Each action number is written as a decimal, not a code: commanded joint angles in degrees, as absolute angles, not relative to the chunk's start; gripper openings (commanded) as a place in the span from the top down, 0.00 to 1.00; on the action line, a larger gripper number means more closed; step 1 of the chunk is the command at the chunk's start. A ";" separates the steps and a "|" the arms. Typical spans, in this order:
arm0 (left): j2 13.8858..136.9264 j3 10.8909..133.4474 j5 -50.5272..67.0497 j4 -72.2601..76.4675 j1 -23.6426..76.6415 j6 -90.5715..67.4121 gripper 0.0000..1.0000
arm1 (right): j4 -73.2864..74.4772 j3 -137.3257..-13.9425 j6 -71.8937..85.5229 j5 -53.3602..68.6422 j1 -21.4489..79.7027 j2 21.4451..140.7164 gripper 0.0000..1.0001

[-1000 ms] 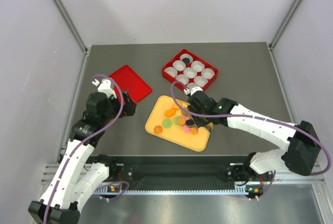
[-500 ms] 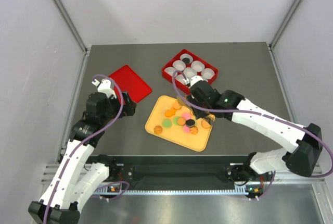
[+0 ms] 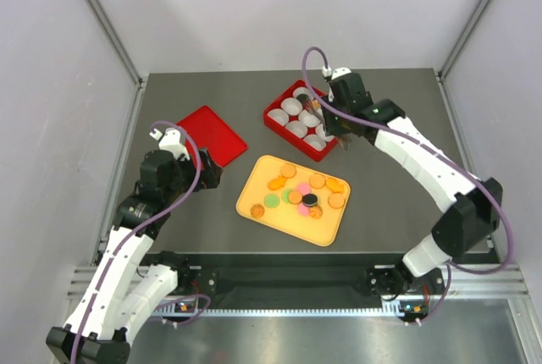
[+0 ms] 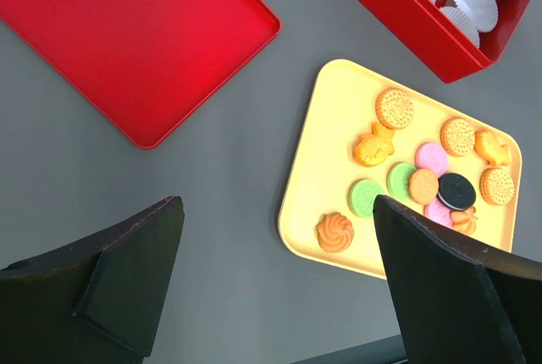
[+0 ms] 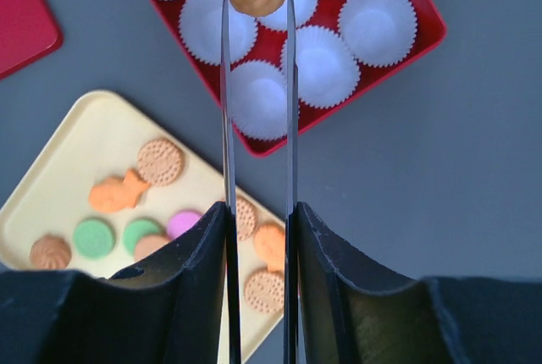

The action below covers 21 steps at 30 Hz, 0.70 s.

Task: Pack the cookies

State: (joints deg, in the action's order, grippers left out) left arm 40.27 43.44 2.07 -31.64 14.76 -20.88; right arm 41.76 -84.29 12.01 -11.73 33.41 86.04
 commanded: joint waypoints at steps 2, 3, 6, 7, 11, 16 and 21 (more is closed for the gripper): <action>39.73 43.15 2.20 -30.23 14.85 -20.21 0.01 | 37.71 -91.39 10.90 -11.25 29.71 92.71 0.67; 39.64 43.15 2.20 -30.23 14.85 -20.21 0.01 | 37.62 -92.02 10.99 -11.16 29.01 93.86 0.67; 39.64 43.07 2.20 -30.23 14.85 -20.21 0.01 | 36.83 -94.21 11.07 -10.11 26.90 98.86 0.68; 39.73 43.07 2.37 -30.23 14.85 -20.21 0.01 | 36.57 -94.74 11.16 -9.67 25.94 99.75 0.67; 39.90 43.07 2.46 -30.06 14.85 -20.21 0.01 | 35.86 -96.85 11.86 -9.40 24.44 103.44 0.68; 39.64 43.07 2.55 -30.15 14.85 -20.21 0.02 | 35.25 -97.21 12.39 -8.88 22.68 106.43 0.68; 39.73 43.07 2.55 -30.15 14.85 -20.21 0.01 | 34.37 -96.59 12.92 -8.88 21.89 107.40 0.67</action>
State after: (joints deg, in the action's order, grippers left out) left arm 40.25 43.44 2.07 -31.64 14.76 -20.88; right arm 38.20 -93.86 12.19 -9.23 22.83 107.55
